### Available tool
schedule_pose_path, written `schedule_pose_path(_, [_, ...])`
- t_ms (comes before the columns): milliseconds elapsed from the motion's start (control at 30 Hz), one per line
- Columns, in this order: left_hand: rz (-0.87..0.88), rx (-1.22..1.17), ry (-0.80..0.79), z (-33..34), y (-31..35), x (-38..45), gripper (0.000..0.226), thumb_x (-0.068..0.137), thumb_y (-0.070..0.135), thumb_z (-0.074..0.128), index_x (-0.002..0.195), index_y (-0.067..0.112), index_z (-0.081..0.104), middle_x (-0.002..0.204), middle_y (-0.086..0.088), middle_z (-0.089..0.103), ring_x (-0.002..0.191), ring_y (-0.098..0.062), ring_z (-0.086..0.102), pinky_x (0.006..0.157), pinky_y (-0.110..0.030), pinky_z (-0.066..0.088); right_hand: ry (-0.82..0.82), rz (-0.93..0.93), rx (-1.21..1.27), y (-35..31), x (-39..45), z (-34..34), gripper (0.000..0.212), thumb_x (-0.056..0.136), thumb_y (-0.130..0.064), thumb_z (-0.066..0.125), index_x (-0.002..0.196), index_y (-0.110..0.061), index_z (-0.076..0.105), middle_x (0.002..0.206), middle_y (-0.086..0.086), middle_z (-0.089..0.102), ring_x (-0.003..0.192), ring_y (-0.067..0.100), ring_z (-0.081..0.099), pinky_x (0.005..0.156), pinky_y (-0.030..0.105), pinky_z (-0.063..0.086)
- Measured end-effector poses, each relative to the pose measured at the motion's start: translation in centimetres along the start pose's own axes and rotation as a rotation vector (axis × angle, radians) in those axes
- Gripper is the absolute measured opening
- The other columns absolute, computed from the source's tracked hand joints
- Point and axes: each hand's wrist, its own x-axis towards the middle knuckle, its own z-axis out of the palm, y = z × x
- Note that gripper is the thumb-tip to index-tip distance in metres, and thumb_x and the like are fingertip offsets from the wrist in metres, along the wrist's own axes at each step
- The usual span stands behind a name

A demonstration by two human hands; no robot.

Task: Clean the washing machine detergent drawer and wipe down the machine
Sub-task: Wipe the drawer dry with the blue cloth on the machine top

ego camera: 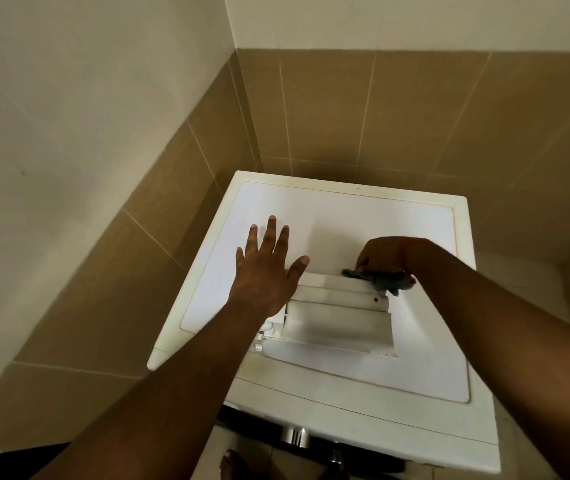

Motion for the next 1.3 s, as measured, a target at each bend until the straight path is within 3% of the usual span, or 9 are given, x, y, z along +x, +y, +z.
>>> schedule_pose_path(100, [0.008,-0.013,-0.003,0.1,-0.1,-0.1,0.085,0.084,0.072,0.002,0.156,0.029,-0.002,0.162,0.003,-0.02,0.15,-0.029,-0.016,0.119,-0.058,0.008,0.132,-0.039,0.016,-3.2,0.1,0.2,0.027,0.096,-0.018,0.054,0.113,-0.007,0.071,0.114,0.01,0.068,0.107,0.029,0.062,0.093,0.033,0.047])
schedule_pose_path(233, [0.019,-0.011,0.017,0.0,-0.1,-0.2,0.082,0.087,0.071,0.005,0.157,0.028,0.001,0.163,0.002,-0.016,0.15,-0.028,-0.014,0.12,-0.056,0.01,0.356,-0.192,0.274,-9.0,2.0,0.9,0.023,0.093,-0.021,0.058,0.111,-0.013,0.07,0.115,0.009,0.068,0.107,0.027,0.061,0.092,0.032,0.046])
schedule_pose_path(400, [0.002,-0.004,0.007,-0.1,0.1,-0.2,0.084,0.085,0.072,0.002,0.156,0.029,0.0,0.163,0.004,-0.017,0.15,-0.028,-0.015,0.12,-0.056,0.008,0.269,-0.291,0.235,-8.6,2.1,0.6,0.023,0.092,-0.018,0.057,0.111,-0.016,0.071,0.112,0.007,0.07,0.1,0.024,0.063,0.093,0.036,0.049])
schedule_pose_path(533, [-0.013,0.013,-0.003,-0.1,0.1,-0.1,0.084,0.084,0.072,0.002,0.156,0.029,-0.004,0.162,0.004,-0.02,0.149,-0.029,-0.016,0.117,-0.058,0.007,0.16,-0.151,0.178,-1.2,-0.4,0.5,0.023,0.096,-0.027,0.056,0.108,-0.018,0.073,0.105,0.002,0.07,0.099,0.023,0.062,0.097,0.04,0.047])
schedule_pose_path(667, [-0.005,-0.012,-0.006,-0.1,0.0,0.0,0.084,0.084,0.072,0.003,0.156,0.029,-0.004,0.163,0.004,-0.019,0.149,-0.029,-0.016,0.117,-0.058,0.007,0.143,-0.008,0.199,0.9,-1.6,1.2,0.021,0.095,-0.018,0.056,0.107,-0.015,0.074,0.105,0.004,0.07,0.097,0.024,0.062,0.089,0.033,0.049])
schedule_pose_path(800, [-0.001,-0.02,-0.001,-0.1,0.0,-0.3,0.084,0.085,0.072,0.004,0.156,0.028,-0.002,0.163,0.004,-0.017,0.15,-0.027,-0.016,0.118,-0.057,0.008,0.347,-0.108,0.256,-5.9,0.5,1.9,0.022,0.094,-0.02,0.056,0.106,-0.012,0.073,0.114,0.011,0.069,0.103,0.028,0.064,0.089,0.034,0.049])
schedule_pose_path(967, [-0.002,-0.032,0.015,-0.2,0.1,-0.4,0.084,0.085,0.071,0.004,0.156,0.027,0.002,0.164,0.004,-0.014,0.15,-0.027,-0.015,0.119,-0.057,0.009,0.559,-0.298,0.299,-9.4,-0.2,3.6,0.019,0.089,-0.01,0.056,0.098,-0.01,0.072,0.098,0.014,0.067,0.094,0.03,0.063,0.082,0.032,0.047])
schedule_pose_path(1167, [-0.011,-0.013,0.008,0.0,-0.1,-0.1,0.084,0.084,0.071,0.003,0.156,0.027,-0.003,0.163,0.004,-0.016,0.149,-0.028,-0.018,0.119,-0.058,0.009,0.395,-0.034,0.286,1.1,-5.3,4.1,0.026,0.098,-0.015,0.051,0.116,-0.017,0.069,0.113,0.007,0.068,0.104,0.024,0.061,0.086,0.027,0.045])
schedule_pose_path(1300, [-0.004,-0.014,0.014,0.1,-0.1,-0.2,0.083,0.086,0.071,0.004,0.156,0.026,-0.002,0.163,0.003,-0.015,0.149,-0.028,-0.018,0.12,-0.058,0.009,0.401,0.062,0.35,1.7,-4.3,4.7,0.029,0.101,-0.015,0.046,0.122,-0.014,0.066,0.124,0.01,0.064,0.114,0.027,0.056,0.093,0.027,0.039])
